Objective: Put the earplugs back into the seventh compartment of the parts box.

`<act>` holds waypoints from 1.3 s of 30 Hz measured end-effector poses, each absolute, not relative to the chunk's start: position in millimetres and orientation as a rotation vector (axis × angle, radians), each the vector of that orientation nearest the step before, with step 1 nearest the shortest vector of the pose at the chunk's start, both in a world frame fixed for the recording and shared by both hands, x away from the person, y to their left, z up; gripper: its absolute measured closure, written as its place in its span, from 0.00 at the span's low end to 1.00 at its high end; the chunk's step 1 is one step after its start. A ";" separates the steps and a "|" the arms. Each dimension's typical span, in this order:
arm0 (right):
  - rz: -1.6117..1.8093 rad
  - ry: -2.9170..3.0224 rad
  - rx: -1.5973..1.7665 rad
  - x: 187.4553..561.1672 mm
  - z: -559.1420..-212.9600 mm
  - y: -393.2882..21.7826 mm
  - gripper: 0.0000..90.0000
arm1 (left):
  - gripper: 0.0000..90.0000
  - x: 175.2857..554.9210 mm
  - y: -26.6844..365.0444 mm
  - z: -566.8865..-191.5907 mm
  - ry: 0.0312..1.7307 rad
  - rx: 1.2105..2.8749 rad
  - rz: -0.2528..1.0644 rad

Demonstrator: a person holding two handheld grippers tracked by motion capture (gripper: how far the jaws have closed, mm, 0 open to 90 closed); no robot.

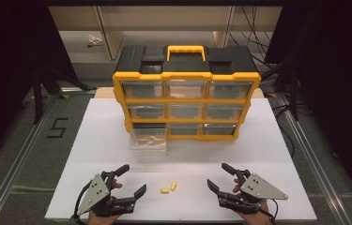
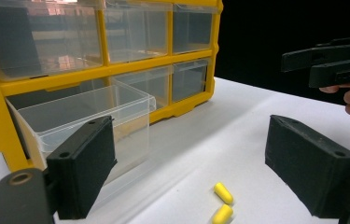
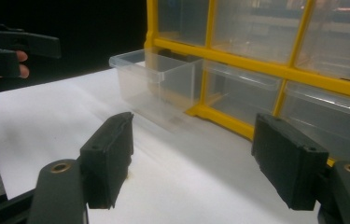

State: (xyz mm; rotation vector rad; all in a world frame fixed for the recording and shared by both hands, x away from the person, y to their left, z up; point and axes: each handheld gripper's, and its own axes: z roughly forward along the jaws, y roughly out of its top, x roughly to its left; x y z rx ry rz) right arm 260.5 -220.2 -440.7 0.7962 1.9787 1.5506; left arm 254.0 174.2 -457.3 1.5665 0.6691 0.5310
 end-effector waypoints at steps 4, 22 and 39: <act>1.554 2.035 0.799 263.3 -442.4 -217.7 0.30 | 0.18 254.4 173.1 -457.8 0.667 1.573 0.529; 1.383 2.357 0.650 278.0 -449.0 -185.2 0.30 | 0.17 256.5 173.1 -460.1 0.681 1.568 0.513; 1.183 2.554 0.576 301.3 -449.9 -153.3 0.39 | 0.18 255.0 172.1 -459.9 0.670 1.577 0.523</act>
